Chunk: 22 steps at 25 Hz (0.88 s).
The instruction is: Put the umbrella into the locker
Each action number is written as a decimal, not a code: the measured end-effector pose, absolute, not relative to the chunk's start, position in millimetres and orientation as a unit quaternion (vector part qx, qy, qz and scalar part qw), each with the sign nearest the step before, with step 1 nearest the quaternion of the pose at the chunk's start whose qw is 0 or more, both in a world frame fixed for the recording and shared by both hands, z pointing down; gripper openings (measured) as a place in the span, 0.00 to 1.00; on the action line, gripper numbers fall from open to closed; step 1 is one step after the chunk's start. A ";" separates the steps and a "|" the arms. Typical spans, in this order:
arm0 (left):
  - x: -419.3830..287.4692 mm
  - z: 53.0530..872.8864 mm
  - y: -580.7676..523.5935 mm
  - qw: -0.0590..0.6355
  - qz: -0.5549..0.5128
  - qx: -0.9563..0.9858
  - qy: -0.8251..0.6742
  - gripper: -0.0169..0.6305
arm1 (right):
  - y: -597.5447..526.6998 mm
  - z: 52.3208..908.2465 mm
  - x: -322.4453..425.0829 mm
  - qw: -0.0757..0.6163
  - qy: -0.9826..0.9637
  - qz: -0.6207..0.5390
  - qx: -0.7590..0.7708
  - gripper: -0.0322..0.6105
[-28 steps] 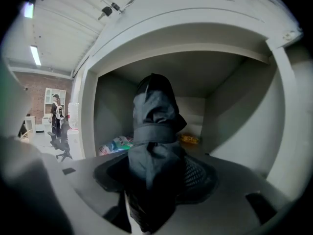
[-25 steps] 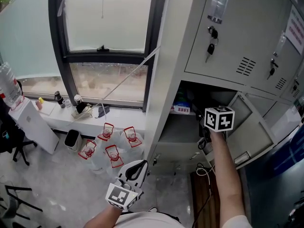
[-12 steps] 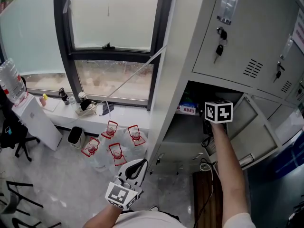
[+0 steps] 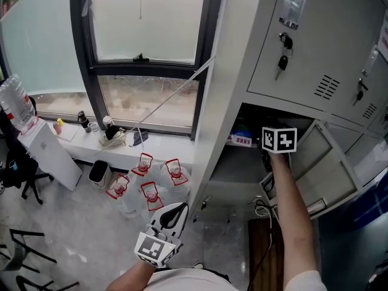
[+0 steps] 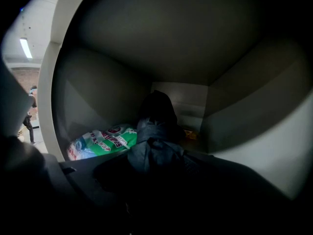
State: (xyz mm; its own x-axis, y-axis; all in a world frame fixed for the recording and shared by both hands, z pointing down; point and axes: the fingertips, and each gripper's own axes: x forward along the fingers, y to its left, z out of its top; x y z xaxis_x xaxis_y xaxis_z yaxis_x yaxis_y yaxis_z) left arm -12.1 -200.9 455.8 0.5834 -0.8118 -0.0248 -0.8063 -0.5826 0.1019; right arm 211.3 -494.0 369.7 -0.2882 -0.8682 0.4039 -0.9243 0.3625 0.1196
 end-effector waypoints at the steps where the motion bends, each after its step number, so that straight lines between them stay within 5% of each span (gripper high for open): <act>1: -11.9 456.1 -200.9 0.040 -0.034 0.889 -0.455 0.06 | -495.7 370.8 212.2 0.206 -0.799 0.070 0.561 0.47; 22: -9.4 447.0 -201.4 0.025 -0.038 0.879 -0.474 0.06 | -518.5 369.8 227.1 0.165 -0.795 0.148 0.565 0.49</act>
